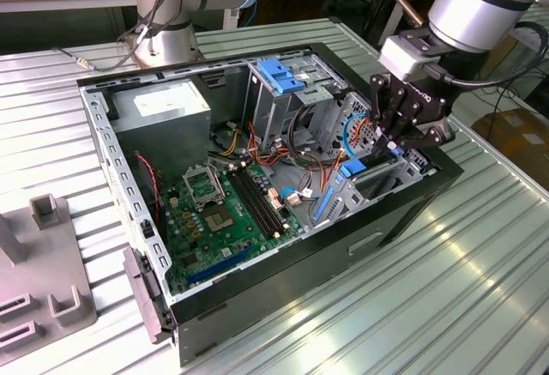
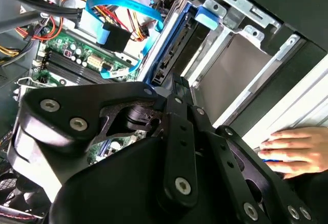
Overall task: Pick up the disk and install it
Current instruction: 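Insert the first disk wire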
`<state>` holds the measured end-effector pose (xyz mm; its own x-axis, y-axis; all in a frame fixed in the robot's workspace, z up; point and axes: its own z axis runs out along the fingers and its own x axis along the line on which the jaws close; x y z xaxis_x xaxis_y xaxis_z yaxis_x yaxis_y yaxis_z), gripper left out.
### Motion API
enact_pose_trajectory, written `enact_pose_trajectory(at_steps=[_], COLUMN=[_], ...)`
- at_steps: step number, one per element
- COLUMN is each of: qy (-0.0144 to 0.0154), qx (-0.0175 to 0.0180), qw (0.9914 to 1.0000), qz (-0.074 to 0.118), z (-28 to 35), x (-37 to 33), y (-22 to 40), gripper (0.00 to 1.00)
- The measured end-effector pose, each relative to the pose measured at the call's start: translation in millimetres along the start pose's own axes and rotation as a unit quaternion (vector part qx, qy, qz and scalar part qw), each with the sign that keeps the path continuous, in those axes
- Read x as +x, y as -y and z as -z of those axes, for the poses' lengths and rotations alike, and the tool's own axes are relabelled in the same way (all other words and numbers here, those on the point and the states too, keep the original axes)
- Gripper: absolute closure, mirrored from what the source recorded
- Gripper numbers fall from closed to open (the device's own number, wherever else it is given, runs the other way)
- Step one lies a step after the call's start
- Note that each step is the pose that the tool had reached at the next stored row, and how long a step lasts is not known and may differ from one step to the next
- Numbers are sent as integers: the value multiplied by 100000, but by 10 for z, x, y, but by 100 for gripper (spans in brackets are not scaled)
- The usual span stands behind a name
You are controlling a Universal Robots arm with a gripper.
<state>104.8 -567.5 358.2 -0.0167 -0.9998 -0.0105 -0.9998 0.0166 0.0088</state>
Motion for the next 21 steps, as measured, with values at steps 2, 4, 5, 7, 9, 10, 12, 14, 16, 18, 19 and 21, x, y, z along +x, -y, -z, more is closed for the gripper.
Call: enact_pose_trajectory(at_steps=[2, 4, 5, 7, 9, 10, 12, 14, 16, 18, 19, 21], qy=[59, 188, 284, 356, 363, 360, 359, 355, 364, 363, 369, 365], qx=[63, 183, 192, 198, 215, 224, 235, 271, 286, 319, 329, 339], qw=[99986, 99912, 99901, 99891, 99887, 99886, 99883, 99874, 99869, 99865, 99863, 99858], qz=[1670, 4191, 4444, 4656, 4727, 4758, 4827, 5003, 5104, 5168, 5213, 5307], z=[0, 3, 7, 34, 54, 64, 90, 136, 159, 164, 164, 164], x=[-1, 1, 1, 0, 0, 0, -2, -3, -4, -4, -5, -6], y=[1, 6, 21, 53, 72, 83, 115, 156, 199, 245, 270, 322], gripper=[90, 90, 90, 90, 90, 90, 90, 90, 90, 90, 90, 90])
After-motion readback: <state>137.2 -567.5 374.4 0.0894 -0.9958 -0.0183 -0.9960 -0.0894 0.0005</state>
